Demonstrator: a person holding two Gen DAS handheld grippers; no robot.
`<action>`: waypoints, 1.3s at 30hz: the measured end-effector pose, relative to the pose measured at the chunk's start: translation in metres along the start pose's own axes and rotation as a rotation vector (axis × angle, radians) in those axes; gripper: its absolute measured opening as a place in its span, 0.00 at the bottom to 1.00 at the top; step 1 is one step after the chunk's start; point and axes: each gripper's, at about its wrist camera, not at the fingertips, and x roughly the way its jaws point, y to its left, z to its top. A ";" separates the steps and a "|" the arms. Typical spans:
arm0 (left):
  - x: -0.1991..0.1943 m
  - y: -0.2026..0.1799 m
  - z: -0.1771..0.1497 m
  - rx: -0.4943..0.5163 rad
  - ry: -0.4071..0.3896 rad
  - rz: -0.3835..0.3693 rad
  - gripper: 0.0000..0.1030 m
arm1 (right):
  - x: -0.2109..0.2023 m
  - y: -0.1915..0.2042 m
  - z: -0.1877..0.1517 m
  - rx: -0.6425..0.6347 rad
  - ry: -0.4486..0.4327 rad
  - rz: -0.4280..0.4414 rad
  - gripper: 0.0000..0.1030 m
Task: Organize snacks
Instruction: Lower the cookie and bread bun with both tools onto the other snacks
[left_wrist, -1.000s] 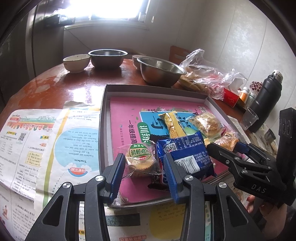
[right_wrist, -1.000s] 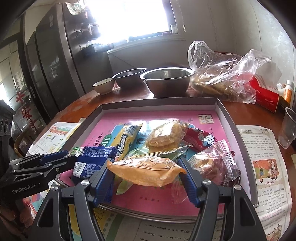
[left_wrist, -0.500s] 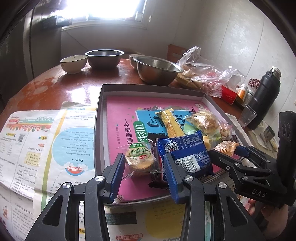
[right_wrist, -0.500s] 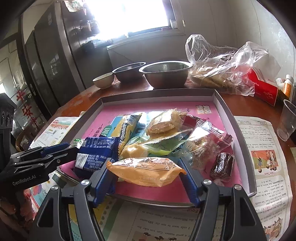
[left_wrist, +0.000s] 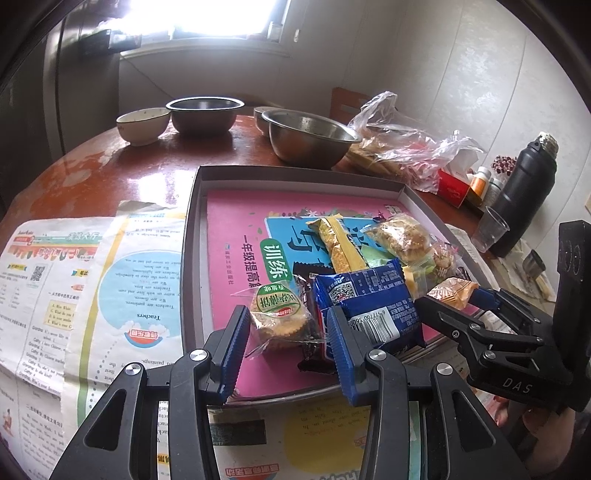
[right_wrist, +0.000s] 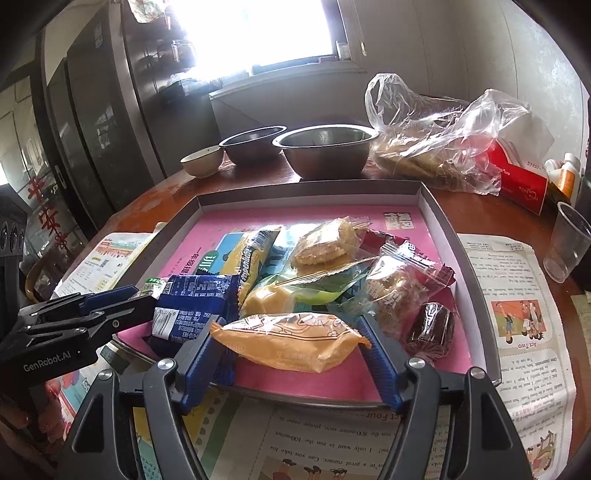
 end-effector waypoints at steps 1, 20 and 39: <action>0.000 0.000 0.000 0.000 0.000 0.000 0.43 | -0.001 0.000 0.000 0.000 -0.001 -0.002 0.71; 0.000 0.002 0.001 -0.016 0.013 -0.002 0.58 | 0.000 0.003 -0.002 -0.044 0.007 -0.052 0.74; -0.004 0.000 0.000 -0.005 0.013 0.017 0.65 | -0.013 -0.006 -0.003 -0.026 -0.021 -0.085 0.78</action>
